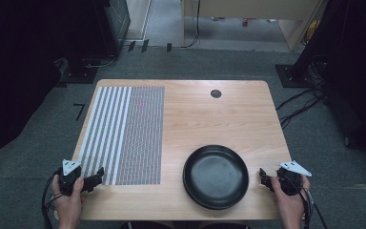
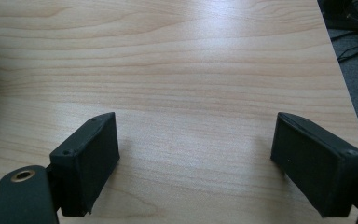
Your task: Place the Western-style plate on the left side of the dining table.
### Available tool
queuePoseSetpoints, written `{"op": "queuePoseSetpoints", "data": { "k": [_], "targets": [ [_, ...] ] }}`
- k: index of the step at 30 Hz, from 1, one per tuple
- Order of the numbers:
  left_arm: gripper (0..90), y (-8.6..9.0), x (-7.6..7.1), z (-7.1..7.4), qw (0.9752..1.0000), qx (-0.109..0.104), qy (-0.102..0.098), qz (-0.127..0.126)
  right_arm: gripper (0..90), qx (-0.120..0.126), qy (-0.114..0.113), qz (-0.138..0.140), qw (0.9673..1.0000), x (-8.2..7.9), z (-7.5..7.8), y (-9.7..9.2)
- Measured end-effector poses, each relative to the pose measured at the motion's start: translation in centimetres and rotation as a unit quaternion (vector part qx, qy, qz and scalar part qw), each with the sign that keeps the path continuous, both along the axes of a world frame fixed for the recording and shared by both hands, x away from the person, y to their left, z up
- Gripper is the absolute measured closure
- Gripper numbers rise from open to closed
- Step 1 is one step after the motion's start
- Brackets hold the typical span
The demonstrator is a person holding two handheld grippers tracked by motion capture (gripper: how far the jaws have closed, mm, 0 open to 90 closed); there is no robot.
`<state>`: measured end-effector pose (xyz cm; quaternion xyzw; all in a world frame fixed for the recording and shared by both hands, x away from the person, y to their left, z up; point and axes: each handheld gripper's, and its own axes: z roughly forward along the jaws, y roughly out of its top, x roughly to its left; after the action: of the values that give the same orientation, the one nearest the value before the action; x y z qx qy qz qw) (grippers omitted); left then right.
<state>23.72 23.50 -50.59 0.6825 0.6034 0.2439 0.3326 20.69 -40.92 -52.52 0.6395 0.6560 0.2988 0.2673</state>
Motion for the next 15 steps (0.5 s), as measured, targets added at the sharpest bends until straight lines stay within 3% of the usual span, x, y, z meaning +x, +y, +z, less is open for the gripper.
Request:
{"op": "queuePoseSetpoints", "data": {
  "k": [5, 8, 15],
  "targets": [
    [8.9, -0.9, 0.0, 0.6, 0.9999, -0.006, -0.001, -0.014, 15.9, 0.044, -0.013, -0.005, 0.9989, -0.2, 0.3, -0.8],
    [8.9, -1.5, 0.1, 1.0, 0.9997, -0.009, -0.002, -0.023, 16.6, 0.044, -0.031, -0.011, 0.9985, -0.5, 1.0, -0.9],
    [8.9, -3.7, 0.2, 1.8, 0.9987, -0.016, 0.001, -0.049, 16.3, 0.041, -0.042, 0.000, 0.9983, -0.9, 2.4, -0.2]
  ]
}}
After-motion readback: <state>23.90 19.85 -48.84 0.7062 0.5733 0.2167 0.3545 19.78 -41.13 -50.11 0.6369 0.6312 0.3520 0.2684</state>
